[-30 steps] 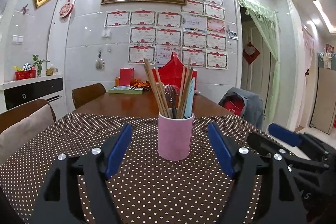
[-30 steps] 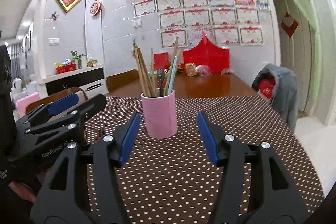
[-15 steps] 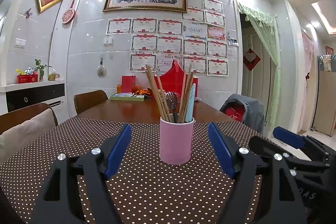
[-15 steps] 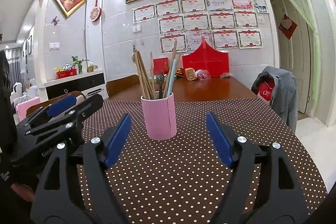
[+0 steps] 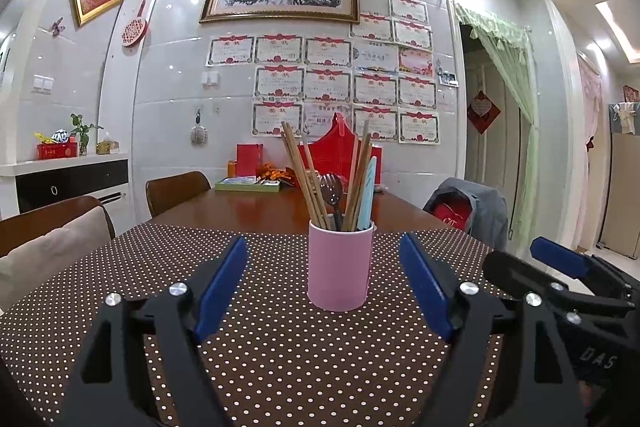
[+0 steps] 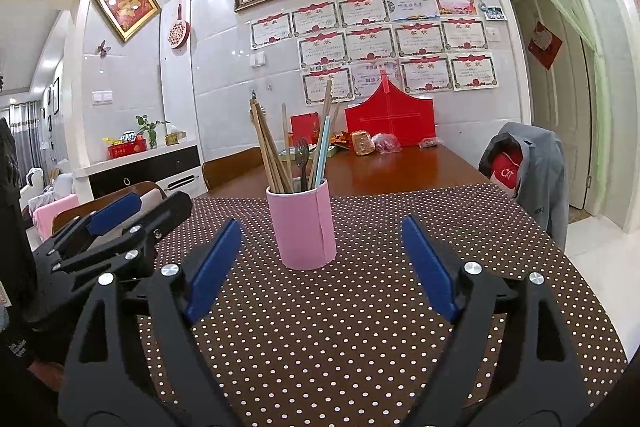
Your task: Organize utensils
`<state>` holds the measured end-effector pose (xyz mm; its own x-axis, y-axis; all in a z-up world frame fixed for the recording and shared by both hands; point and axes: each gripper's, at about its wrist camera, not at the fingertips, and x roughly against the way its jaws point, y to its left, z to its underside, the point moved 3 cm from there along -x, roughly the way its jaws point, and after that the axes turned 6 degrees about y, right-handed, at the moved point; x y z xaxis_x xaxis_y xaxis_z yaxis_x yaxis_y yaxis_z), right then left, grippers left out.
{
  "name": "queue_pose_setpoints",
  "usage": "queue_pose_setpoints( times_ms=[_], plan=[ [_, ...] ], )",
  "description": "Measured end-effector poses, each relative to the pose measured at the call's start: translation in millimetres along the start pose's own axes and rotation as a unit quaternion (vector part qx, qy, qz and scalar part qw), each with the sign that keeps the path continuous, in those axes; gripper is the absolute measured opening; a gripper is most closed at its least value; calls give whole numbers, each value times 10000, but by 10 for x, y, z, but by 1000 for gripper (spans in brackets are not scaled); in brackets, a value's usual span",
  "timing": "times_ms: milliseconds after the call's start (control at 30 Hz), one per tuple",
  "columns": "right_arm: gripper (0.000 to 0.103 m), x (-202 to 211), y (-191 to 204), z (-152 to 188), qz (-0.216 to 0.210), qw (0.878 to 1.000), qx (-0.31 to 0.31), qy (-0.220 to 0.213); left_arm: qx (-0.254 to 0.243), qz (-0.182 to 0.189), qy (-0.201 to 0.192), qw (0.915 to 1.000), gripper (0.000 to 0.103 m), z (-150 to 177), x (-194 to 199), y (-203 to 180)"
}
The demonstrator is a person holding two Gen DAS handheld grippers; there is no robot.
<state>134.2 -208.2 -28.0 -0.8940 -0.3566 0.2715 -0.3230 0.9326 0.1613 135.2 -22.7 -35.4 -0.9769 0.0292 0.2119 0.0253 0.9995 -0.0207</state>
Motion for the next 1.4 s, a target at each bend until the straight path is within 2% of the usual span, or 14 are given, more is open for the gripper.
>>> queue_pose_setpoints(
  times_ms=[633, 1400],
  plan=[
    [85, 21, -68, -14, 151, 9998, -102, -49, 5, -27, -6, 10000, 86, -2, 16, 19],
    [85, 41, -134, -6, 230, 9996, -149, -84, -25, -56, -9, 10000, 89, 6, 0, 35]
  ],
)
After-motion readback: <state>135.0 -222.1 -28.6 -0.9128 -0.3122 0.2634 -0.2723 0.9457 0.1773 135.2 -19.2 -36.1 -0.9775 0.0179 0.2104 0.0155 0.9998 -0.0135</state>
